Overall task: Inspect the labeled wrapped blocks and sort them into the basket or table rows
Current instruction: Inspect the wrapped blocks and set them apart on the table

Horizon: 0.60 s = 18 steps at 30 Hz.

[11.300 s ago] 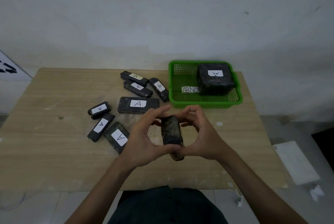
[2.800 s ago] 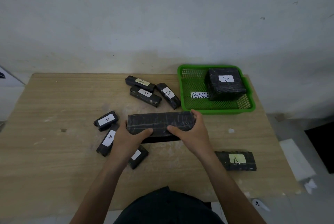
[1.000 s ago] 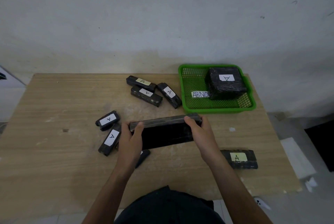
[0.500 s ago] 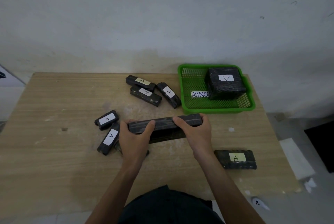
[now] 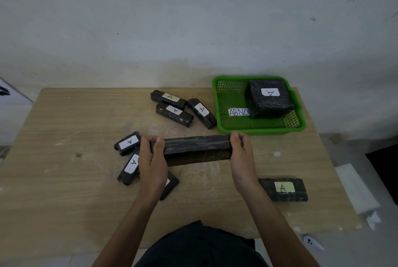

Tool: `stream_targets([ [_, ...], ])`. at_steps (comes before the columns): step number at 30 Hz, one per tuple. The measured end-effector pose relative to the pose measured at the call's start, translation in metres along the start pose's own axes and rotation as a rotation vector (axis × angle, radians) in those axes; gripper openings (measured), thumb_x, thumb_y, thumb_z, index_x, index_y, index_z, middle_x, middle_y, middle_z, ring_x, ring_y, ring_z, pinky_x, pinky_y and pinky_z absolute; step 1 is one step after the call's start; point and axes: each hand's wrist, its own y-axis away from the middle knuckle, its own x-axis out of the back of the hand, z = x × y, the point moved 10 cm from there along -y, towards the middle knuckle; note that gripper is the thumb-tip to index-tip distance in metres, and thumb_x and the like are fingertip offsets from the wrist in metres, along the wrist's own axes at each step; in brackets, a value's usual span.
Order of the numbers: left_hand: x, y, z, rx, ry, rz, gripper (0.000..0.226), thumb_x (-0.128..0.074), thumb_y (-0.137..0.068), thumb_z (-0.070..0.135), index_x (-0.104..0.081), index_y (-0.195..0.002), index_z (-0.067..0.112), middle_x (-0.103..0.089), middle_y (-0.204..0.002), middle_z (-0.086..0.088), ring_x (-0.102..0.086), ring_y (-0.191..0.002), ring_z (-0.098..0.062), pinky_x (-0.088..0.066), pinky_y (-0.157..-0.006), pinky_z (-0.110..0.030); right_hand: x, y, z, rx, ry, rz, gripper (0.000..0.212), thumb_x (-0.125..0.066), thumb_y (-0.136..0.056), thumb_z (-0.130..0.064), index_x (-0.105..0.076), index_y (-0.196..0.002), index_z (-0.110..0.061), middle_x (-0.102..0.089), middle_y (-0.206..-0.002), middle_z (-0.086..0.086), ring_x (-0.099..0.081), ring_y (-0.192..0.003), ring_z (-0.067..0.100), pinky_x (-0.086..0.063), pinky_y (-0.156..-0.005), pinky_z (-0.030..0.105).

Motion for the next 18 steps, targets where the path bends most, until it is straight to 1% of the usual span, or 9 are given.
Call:
stream_targets([
  [3, 0.002, -0.003, -0.008, 0.042, 0.015, -0.015, 0.021, -0.04, -0.099, 0.025, -0.048, -0.079, 0.021, -0.05, -0.08, 0.002, -0.047, -0.076, -0.013, -0.04, -0.073, -0.034, -0.002, 0.0, 0.0, 0.015, 0.031, -0.08, 0.023, -0.037, -0.101, -0.035, -0.049, -0.106, -0.016, -0.052, -0.092, -0.007, -0.05, -0.085, 0.003, -0.04, -0.067, 0.015],
  [5, 0.004, -0.006, -0.016, 0.092, 0.039, -0.005, 0.019, -0.041, -0.098, 0.027, -0.051, -0.082, 0.021, -0.053, -0.084, 0.003, -0.05, -0.081, -0.013, -0.044, -0.078, -0.038, -0.007, 0.003, 0.001, 0.022, 0.034, -0.166, 0.02, -0.053, -0.095, -0.032, -0.048, -0.112, -0.022, -0.057, -0.102, -0.01, -0.054, -0.099, 0.003, -0.041, -0.074, 0.012],
  [6, 0.004, -0.008, -0.02, 0.117, 0.048, 0.009, 0.018, -0.042, -0.097, 0.028, -0.052, -0.084, 0.02, -0.053, -0.085, 0.004, -0.05, -0.082, -0.013, -0.044, -0.079, -0.037, -0.009, 0.004, 0.0, 0.044, 0.052, -0.188, 0.032, -0.064, -0.089, -0.028, -0.047, -0.116, -0.025, -0.058, -0.107, -0.011, -0.055, -0.104, 0.002, -0.043, -0.079, 0.014],
  [8, 0.006, -0.013, -0.027, 0.156, 0.047, 0.038, 0.016, -0.043, -0.097, 0.027, -0.055, -0.091, 0.019, -0.055, -0.087, 0.007, -0.051, -0.084, -0.011, -0.043, -0.075, -0.03, -0.007, 0.005, -0.003, 0.107, 0.097, -0.183, 0.05, -0.077, -0.078, -0.016, -0.048, -0.118, -0.027, -0.06, -0.111, -0.011, -0.057, -0.104, -0.001, -0.048, -0.085, 0.017],
  [10, 0.004, -0.016, -0.033, 0.169, 0.041, 0.023, 0.014, -0.043, -0.098, 0.022, -0.057, -0.099, 0.019, -0.061, -0.093, 0.009, -0.056, -0.09, -0.009, -0.043, -0.073, -0.023, -0.003, 0.005, -0.009, 0.142, 0.078, -0.144, 0.051, -0.08, -0.072, -0.009, -0.054, -0.112, -0.028, -0.064, -0.108, -0.009, -0.061, -0.1, 0.001, -0.052, -0.086, 0.021],
  [13, -0.004, -0.017, -0.034, 0.09, -0.087, -0.07, 0.018, -0.044, -0.098, 0.018, -0.062, -0.103, 0.02, -0.064, -0.099, 0.004, -0.059, -0.1, -0.014, -0.044, -0.079, -0.024, -0.004, 0.006, -0.017, 0.173, -0.018, -0.155, 0.055, -0.084, -0.064, -0.002, -0.059, -0.107, -0.027, -0.067, -0.107, -0.003, -0.066, -0.096, 0.005, -0.056, -0.081, 0.024],
  [15, -0.016, -0.011, -0.026, 0.014, -0.157, -0.15, 0.02, -0.045, -0.098, 0.021, -0.063, -0.106, 0.022, -0.064, -0.1, 0.003, -0.06, -0.099, -0.015, -0.045, -0.075, -0.022, -0.006, 0.008, -0.024, 0.22, -0.019, -0.152, 0.058, -0.086, -0.059, 0.002, -0.061, -0.104, -0.025, -0.067, -0.106, -0.001, -0.066, -0.095, 0.007, -0.056, -0.079, 0.022],
  [17, -0.031, -0.002, -0.01, -0.077, -0.138, -0.231, 0.02, -0.044, -0.096, 0.03, -0.062, -0.105, 0.026, -0.065, -0.099, 0.005, -0.062, -0.097, -0.014, -0.049, -0.075, -0.025, -0.012, 0.012, -0.032, 0.276, 0.016, -0.157, 0.058, -0.087, -0.057, 0.004, -0.061, -0.1, -0.025, -0.067, -0.102, -0.001, -0.065, -0.092, 0.003, -0.054, -0.076, 0.018],
  [18, -0.039, 0.004, 0.001, -0.129, -0.113, -0.276, 0.026, -0.043, -0.093, 0.038, -0.062, -0.106, 0.025, -0.066, -0.101, 0.004, -0.063, -0.097, -0.014, -0.051, -0.078, -0.028, -0.015, 0.014, -0.035, 0.3, 0.027, -0.169, 0.058, -0.087, -0.056, 0.005, -0.06, -0.098, -0.025, -0.067, -0.101, -0.002, -0.065, -0.09, 0.002, -0.053, -0.076, 0.017],
])
